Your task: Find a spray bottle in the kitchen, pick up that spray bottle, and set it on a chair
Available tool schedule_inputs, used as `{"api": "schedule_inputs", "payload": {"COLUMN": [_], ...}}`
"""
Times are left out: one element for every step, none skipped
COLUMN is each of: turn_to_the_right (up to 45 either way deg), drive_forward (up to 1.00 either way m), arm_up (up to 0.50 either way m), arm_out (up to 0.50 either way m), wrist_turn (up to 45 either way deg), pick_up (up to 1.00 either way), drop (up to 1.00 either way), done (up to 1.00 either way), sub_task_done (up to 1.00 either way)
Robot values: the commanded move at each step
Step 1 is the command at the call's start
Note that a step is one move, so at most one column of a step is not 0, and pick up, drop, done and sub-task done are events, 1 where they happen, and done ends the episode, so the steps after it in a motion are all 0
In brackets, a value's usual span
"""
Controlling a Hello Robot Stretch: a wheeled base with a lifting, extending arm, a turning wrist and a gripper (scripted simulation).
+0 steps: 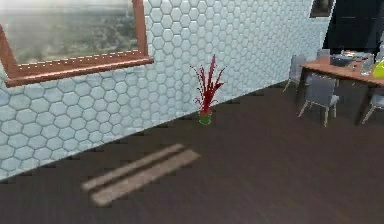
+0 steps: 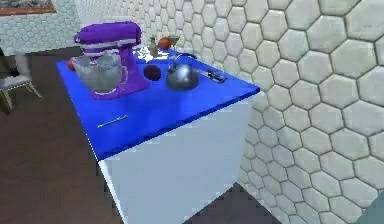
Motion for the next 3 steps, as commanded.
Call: {"api": "schedule_inputs", "payload": {"turn_to_the_right": [0.0, 45.0, 0.0], "drive_forward": [0.65, 0.0, 1.0], "arm_up": [0.0, 0.0, 0.0], "arm_out": [0.0, 0.0, 0.0], "wrist_turn": [0.0, 0.0, 0.0], "pick_up": [0.0, 0.0, 0.0], "drop": [0.0, 0.0, 0.0], "done": [0.0, 0.0, 0.0], "sub_task_done": [0.0, 0.0, 0.0]}}
